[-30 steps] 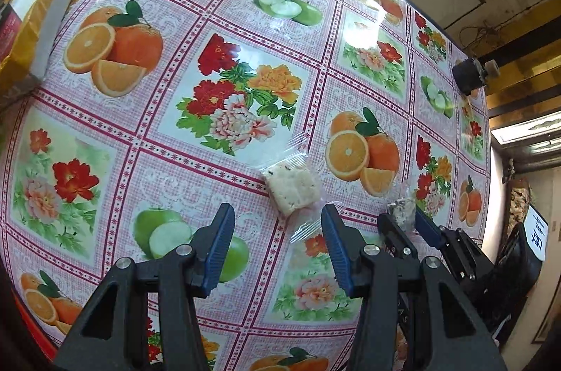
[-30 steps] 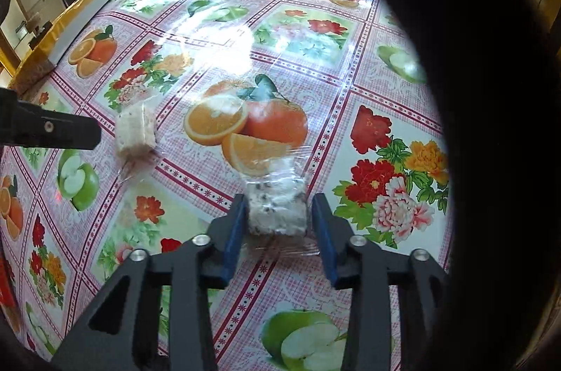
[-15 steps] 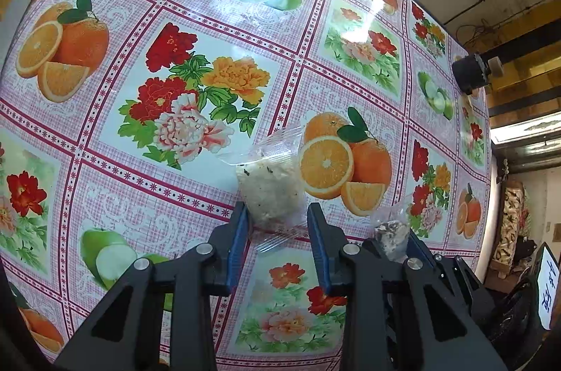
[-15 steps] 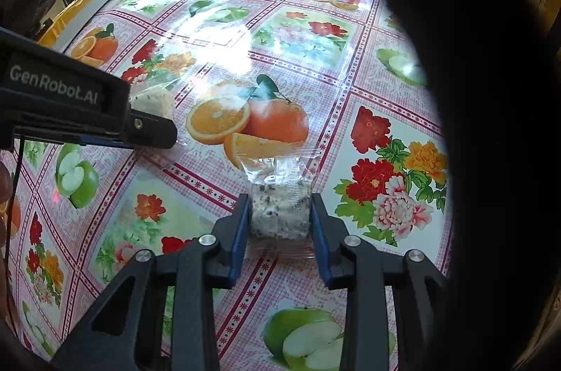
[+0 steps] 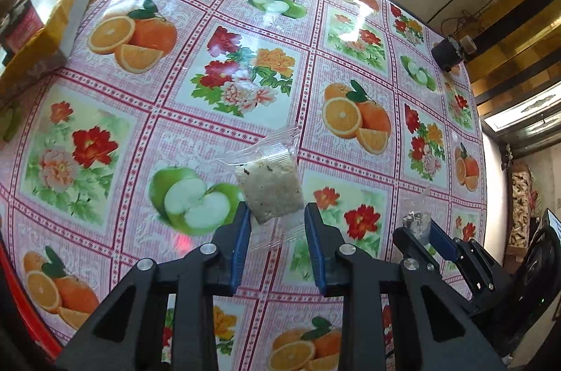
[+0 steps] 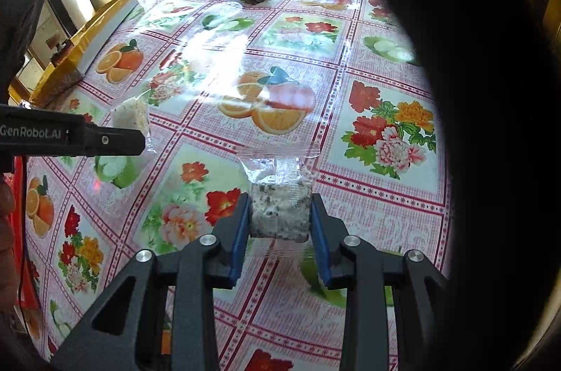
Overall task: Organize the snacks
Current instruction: 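Carry both cake packets over the red tray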
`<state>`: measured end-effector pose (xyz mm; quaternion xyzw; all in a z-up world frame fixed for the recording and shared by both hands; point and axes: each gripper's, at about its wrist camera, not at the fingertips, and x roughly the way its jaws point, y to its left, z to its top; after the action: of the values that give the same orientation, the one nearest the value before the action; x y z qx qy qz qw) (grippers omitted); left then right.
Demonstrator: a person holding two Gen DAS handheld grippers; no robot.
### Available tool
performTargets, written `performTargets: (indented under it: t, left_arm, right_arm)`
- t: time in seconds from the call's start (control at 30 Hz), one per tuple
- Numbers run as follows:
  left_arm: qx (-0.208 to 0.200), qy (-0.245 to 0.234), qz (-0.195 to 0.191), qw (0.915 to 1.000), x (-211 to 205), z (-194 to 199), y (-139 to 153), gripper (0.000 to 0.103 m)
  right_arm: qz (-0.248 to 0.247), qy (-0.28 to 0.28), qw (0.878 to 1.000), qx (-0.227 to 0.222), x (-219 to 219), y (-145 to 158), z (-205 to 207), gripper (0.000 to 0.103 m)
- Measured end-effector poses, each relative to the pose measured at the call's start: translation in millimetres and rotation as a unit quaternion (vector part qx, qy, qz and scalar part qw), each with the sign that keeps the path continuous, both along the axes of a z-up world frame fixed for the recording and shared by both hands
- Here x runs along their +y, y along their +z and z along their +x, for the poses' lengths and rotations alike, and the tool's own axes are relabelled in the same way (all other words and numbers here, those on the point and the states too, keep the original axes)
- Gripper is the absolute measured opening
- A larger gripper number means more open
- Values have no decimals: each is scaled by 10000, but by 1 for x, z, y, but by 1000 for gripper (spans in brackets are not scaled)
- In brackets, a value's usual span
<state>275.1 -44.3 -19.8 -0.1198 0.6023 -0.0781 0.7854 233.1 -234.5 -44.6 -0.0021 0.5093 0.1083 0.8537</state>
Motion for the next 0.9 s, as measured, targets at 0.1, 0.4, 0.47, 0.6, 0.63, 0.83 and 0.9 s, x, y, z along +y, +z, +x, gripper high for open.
performTargets:
  t: [0.1,0.4,0.47,0.6,0.63,0.83,0.9]
  left_arm:
    - [-148,-73,30,9999,15,-30,9,30]
    - [-196,10,80,9998,78,-120,18,30]
    - [-196,45,179,9996,93,-139,19,30]
    - [-235,94,206,9995,124,-173,22,30]
    - [-258,99,234,9993,132,-181,23,30]
    - [-299,205,297,9989,176,-220,26,30]
    - [-287,267,335,9987,190,-229,25,30]
  right_arm:
    - [16,74,10000,-29,10,7,-22,34]
    - [379,505,9979,162,68,11,-98,34]
    - [446,636,9967,226,85,10,-116,34]
    - [719,882,9928,374,119,9,-145,34]
    - [807,940,9915,402,128,10,-151,34]
    - [1090,1450,9825,420,192,25,-174,35]
    - [1150,1634,9790,407,215,28,-176,35]
